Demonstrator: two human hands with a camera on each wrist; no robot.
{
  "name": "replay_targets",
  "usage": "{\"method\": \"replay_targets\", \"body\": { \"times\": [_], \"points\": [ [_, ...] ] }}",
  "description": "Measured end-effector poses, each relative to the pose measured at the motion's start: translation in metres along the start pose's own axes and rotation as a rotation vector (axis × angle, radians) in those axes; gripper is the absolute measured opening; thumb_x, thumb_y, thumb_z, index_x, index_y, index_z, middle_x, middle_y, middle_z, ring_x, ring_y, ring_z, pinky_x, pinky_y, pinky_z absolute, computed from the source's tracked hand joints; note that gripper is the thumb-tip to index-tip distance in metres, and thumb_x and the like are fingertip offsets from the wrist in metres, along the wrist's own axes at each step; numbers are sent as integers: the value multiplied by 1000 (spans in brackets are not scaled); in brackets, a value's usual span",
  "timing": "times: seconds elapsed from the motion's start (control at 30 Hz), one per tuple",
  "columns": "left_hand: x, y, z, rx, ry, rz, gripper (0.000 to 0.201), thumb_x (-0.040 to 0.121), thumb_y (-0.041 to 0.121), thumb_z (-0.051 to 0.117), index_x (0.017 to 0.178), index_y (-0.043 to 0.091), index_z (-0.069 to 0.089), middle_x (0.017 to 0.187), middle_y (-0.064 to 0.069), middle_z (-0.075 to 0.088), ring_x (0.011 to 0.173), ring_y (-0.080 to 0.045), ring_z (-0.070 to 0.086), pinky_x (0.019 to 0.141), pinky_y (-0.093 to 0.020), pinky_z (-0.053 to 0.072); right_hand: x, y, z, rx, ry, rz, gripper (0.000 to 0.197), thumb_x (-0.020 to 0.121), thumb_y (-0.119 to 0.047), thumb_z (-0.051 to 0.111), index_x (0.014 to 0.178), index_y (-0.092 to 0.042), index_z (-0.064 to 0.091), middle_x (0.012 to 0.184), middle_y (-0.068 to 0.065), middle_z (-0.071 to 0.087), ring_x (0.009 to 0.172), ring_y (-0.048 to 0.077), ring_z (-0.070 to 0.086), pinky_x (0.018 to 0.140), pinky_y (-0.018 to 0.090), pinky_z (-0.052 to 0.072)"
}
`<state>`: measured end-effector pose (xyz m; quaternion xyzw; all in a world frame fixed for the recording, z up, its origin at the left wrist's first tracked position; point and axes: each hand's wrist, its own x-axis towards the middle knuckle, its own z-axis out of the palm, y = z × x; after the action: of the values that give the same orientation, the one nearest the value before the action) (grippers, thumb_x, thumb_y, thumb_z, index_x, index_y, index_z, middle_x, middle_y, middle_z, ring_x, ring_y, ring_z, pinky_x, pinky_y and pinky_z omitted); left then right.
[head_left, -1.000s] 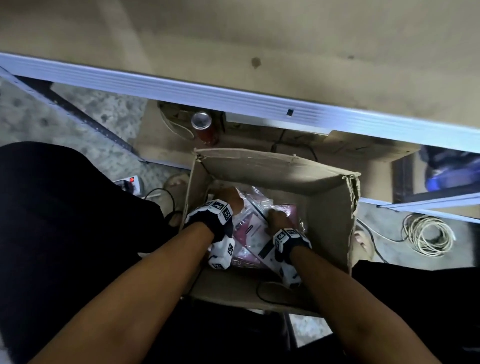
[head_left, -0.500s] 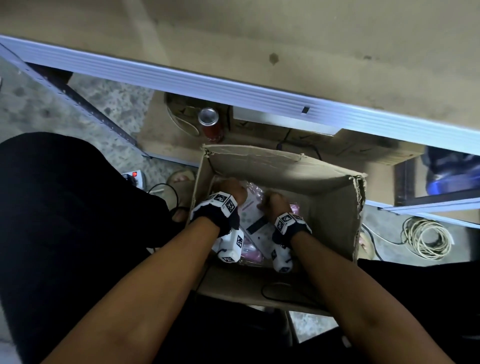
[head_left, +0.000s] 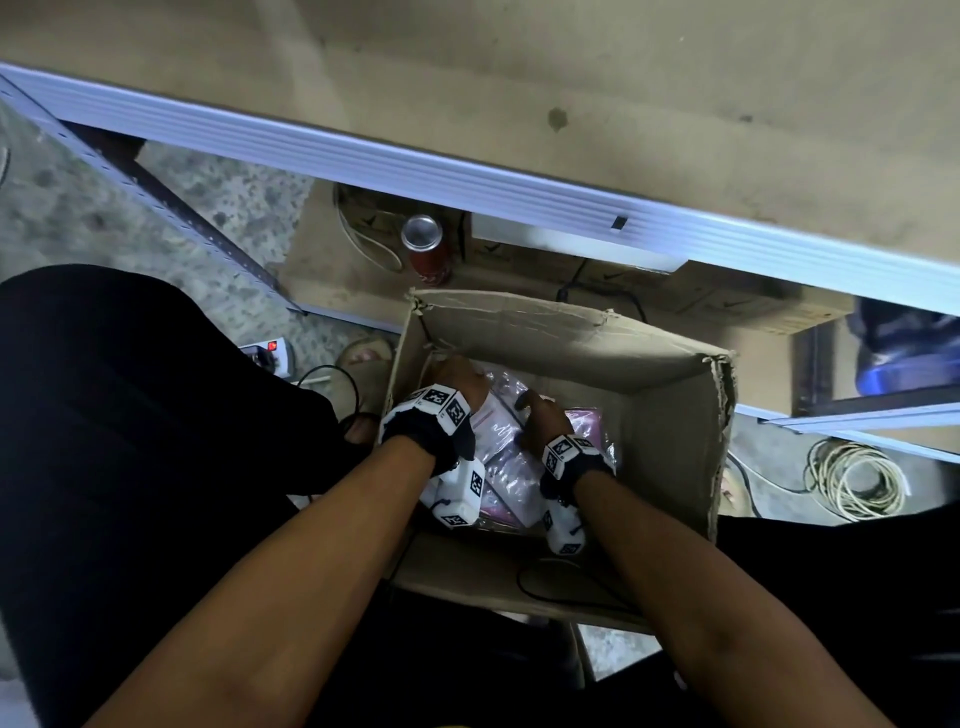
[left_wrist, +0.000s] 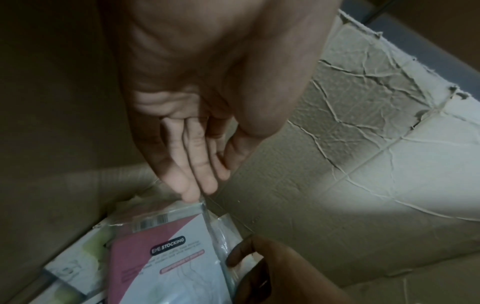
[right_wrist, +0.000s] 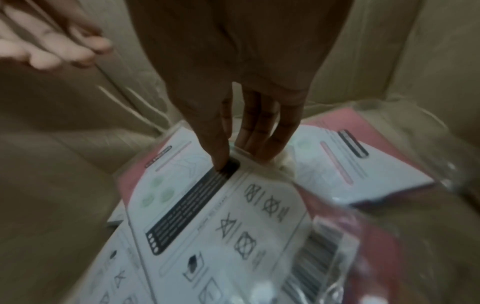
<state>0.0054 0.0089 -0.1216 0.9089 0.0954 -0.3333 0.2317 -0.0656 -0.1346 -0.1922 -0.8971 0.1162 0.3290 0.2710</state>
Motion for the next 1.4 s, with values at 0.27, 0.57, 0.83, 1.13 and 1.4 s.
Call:
{"method": "replay_targets", "body": {
  "times": [0.27, 0.57, 0.83, 1.13, 1.4],
  "points": [
    [-2, -3, -1, 2, -42, -2, 36, 99, 22, 49, 127, 3, 61, 137, -17, 57, 127, -31, 52, 106, -33, 42, 0, -6, 1, -2, -15, 134, 39, 84, -22, 75, 115, -1, 65, 120, 18, 66, 112, 29, 62, 92, 33, 52],
    [3, -11, -1, 99, -43, 27, 36, 97, 18, 46, 124, 1, 63, 136, -17, 58, 126, -31, 53, 108, -32, 40, -9, -11, 9, -48, -81, 130, 58, 84, -33, 73, 129, 1, 59, 135, 22, 53, 131, 36, 44, 103, 40, 45],
    [1, -22, 17, 176, -195, 50, 55, 100, 42, 41, 150, 20, 36, 158, -9, 31, 143, -34, 32, 118, -45, 28, -27, 5, -40, -35, -55, 82, 25, 78, -24, 78, 100, -14, 73, 99, 6, 71, 101, 26, 66, 69, 18, 38],
    [-19, -29, 46, 506, -351, -22, 55, 108, 20, 30, 158, 9, 9, 163, -17, 9, 149, -38, 15, 111, -63, 29, -68, 12, -80, -91, 165, 95, 14, 74, -17, 77, 83, -16, 67, 94, 10, 71, 92, 28, 67, 76, 29, 53],
    [-11, -37, 67, 599, -473, -139, 58, 108, 25, 23, 158, 17, -5, 165, -11, -9, 148, -47, 5, 102, -72, 30, -108, 9, -115, -47, 318, -17, 23, 74, -18, 74, 76, -23, 52, 81, -3, 62, 79, 23, 61, 70, 37, 54]
  ]
}}
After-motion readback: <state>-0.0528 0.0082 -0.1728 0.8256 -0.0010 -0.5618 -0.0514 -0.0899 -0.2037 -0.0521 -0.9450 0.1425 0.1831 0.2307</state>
